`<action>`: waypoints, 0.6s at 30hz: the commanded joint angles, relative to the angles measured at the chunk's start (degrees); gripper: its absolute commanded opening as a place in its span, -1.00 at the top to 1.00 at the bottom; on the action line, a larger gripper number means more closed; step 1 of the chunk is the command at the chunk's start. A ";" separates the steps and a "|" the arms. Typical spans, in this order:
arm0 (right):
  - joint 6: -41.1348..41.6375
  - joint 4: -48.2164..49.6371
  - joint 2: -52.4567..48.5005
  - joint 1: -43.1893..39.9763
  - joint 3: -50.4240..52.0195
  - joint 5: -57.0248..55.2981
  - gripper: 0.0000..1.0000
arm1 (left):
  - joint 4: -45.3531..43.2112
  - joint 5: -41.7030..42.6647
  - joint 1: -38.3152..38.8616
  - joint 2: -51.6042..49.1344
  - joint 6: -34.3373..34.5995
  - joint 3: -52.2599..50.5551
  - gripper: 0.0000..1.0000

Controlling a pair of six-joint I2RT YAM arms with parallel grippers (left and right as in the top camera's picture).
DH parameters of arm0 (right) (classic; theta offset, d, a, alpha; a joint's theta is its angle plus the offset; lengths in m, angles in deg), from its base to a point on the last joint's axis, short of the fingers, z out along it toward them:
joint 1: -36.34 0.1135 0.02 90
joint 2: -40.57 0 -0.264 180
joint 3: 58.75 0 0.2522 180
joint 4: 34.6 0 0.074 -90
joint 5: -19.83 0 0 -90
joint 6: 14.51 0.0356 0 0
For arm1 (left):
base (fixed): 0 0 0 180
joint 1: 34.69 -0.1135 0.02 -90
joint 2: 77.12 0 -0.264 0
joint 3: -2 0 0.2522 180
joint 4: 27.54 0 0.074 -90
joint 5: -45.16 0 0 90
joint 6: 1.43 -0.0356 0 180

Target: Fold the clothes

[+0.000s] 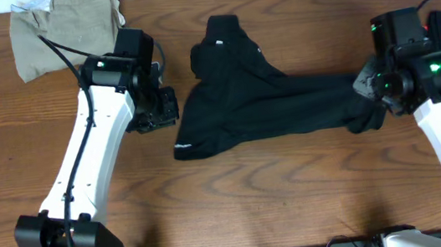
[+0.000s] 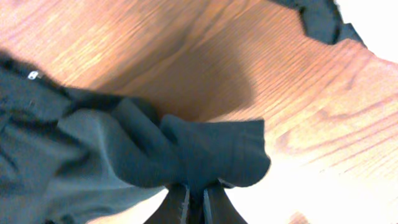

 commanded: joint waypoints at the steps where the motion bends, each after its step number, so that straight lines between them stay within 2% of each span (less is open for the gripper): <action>1: -2.01 0.63 -2.36 -2.40 -0.87 -1.70 0.83 | -1.40 -0.39 1.49 -0.13 -0.59 -2.47 0.41; 3: -1.99 1.03 -3.89 -3.45 -0.87 -1.70 0.60 | -2.80 -0.37 2.71 -0.13 -0.57 -3.89 0.41; 4: -2.01 1.31 -4.76 -4.04 -0.87 -1.73 0.37 | -3.48 -0.35 3.48 -0.13 -0.57 -4.55 0.40; 6: -2.16 1.81 -6.49 -5.16 -0.87 -1.66 -0.43 | -4.50 0.07 4.90 -0.13 -0.52 -5.42 0.39; 7: -2.80 1.75 -7.39 -5.68 -0.87 -1.40 -0.78 | -4.92 0.11 5.70 -0.13 -0.52 -5.77 0.23; 8: -3.69 1.29 -8.13 -6.14 -0.87 -0.81 -0.96 | -5.29 0.13 6.54 -0.13 -0.52 -6.10 0.08; 9: -3.72 0.15 -8.76 -6.51 -0.87 -0.35 -0.98 | -5.77 0.17 7.43 -0.13 -0.37 -6.49 -0.22; 13: -3.69 -4.44 -8.92 -6.95 -0.87 0.57 -0.98 | -7.41 0.13 9.33 -0.15 2.03 -7.80 -0.68; 14: -3.69 -5.75 -8.79 -6.95 -0.87 0.79 -0.99 | -7.87 0.15 9.35 -0.26 2.49 -8.07 -0.76; 18: -3.80 -12.00 -8.66 -6.67 -0.83 3.98 -0.98 | -9.38 0.15 9.33 -2.08 3.61 -8.35 -0.79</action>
